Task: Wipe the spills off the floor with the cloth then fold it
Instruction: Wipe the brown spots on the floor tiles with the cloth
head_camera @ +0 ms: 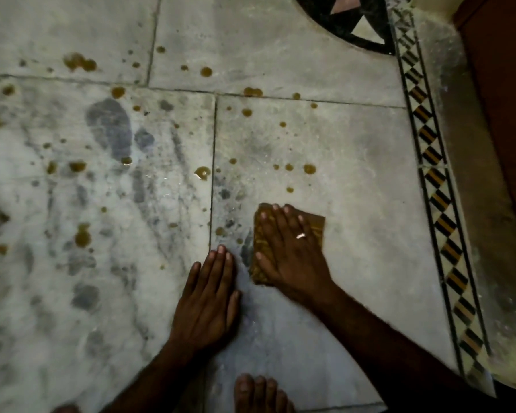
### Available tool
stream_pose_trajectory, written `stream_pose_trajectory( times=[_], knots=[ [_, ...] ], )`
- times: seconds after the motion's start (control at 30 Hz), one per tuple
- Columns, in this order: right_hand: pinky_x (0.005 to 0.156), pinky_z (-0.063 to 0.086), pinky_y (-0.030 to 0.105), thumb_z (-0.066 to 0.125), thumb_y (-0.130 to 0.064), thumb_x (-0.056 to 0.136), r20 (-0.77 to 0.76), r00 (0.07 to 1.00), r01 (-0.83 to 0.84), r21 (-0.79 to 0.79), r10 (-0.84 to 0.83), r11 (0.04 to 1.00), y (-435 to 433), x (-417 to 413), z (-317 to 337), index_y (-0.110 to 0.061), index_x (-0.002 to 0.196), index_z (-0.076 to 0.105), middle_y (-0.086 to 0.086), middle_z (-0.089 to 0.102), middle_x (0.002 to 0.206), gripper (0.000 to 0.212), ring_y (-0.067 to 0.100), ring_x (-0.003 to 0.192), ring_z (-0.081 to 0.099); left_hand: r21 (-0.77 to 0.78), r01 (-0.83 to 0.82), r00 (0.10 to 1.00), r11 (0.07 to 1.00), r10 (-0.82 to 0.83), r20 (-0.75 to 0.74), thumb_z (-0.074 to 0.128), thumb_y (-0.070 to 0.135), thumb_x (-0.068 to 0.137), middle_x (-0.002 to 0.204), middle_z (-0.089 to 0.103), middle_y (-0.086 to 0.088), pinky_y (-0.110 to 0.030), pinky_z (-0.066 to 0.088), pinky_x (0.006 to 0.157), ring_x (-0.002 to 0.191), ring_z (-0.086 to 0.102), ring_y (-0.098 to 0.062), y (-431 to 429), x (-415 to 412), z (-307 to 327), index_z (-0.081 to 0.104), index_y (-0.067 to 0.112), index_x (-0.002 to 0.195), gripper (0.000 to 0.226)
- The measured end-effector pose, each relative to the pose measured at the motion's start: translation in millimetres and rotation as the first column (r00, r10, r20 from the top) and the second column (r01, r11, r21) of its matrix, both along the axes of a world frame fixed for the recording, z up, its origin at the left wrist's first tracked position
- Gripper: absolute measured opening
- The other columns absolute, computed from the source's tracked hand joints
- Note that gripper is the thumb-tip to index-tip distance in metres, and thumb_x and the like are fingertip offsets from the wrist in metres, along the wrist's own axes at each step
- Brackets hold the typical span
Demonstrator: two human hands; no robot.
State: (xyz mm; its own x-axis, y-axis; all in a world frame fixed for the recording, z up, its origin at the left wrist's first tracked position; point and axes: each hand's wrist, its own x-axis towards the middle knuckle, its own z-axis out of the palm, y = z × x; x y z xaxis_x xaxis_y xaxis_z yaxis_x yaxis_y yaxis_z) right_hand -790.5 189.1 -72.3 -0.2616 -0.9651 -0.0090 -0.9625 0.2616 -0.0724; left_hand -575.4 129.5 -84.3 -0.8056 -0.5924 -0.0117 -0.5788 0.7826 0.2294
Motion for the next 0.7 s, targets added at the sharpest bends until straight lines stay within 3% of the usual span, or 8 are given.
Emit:
stream_pose_trajectory(
  times=[0.17,0.27,0.33,0.4,0.53,0.7],
  knots=[
    [0.123,0.024,0.052,0.038,-0.049,0.102,0.022,0.968,-0.251,0.032,0.251,0.967,50.6,24.3,2.8,-0.014,0.159,0.028,0.013,0.023,0.167,0.068,0.031,0.156,0.018,0.004,-0.096,0.995,0.995,0.096,0.035,0.035,0.032,0.098,0.163,0.026,-0.017,-0.048,0.018,0.123,0.152,0.023,-0.031,-11.1,20.2,1.9,0.029,0.0,0.153,0.064],
    [0.119,0.03,0.055,0.042,-0.048,0.101,0.01,0.992,-0.128,0.006,0.128,0.992,45.1,3.5,-0.5,-0.012,0.158,0.029,0.014,0.025,0.166,0.069,0.031,0.154,0.023,0.029,-0.133,0.989,0.991,0.131,0.067,0.033,0.034,0.098,0.163,0.024,-0.017,-0.047,0.017,0.123,0.152,0.022,-0.03,-17.9,33.8,3.6,0.028,0.001,0.154,0.065],
    [0.123,0.023,0.052,0.037,-0.051,0.102,0.011,1.0,-0.018,0.02,0.018,1.0,12.7,-4.4,0.9,-0.011,0.16,0.025,0.015,0.025,0.166,0.071,0.032,0.154,0.023,0.031,-0.189,0.979,0.981,0.186,0.087,0.033,0.035,0.098,0.164,0.022,-0.016,-0.046,0.014,0.124,0.152,0.021,-0.029,-26.0,44.7,2.5,0.026,0.002,0.155,0.066],
    [0.126,0.014,0.05,0.036,-0.054,0.102,0.043,0.999,-0.029,0.034,0.027,0.999,-26.3,2.8,3.1,-0.013,0.162,0.019,0.014,0.022,0.168,0.074,0.032,0.155,0.018,0.035,-0.219,0.971,0.975,0.214,0.109,0.031,0.036,0.098,0.165,0.019,-0.016,-0.046,0.013,0.124,0.153,0.018,-0.029,-32.5,54.7,1.1,0.023,0.002,0.156,0.067],
    [0.124,0.018,0.052,0.038,-0.051,0.103,0.058,0.981,-0.186,-0.004,0.186,0.983,-59.8,61.6,0.8,-0.015,0.161,0.021,0.014,0.021,0.168,0.07,0.032,0.156,0.014,0.028,-0.237,0.967,0.971,0.233,0.104,0.03,0.035,0.098,0.165,0.019,-0.017,-0.047,0.013,0.125,0.153,0.019,-0.029,-39.8,57.5,2.4,0.023,0.002,0.156,0.066],
    [0.123,0.024,0.052,0.043,-0.048,0.102,0.038,0.896,-0.442,-0.011,0.442,0.897,-0.5,70.7,2.7,-0.016,0.159,0.028,0.013,0.024,0.167,0.068,0.031,0.155,0.019,0.032,-0.286,0.95,0.958,0.279,0.142,0.029,0.036,0.099,0.165,0.017,-0.016,-0.045,0.011,0.125,0.153,0.017,-0.029,-59.6,68.8,-0.3,0.021,0.004,0.157,0.066]
  ],
)
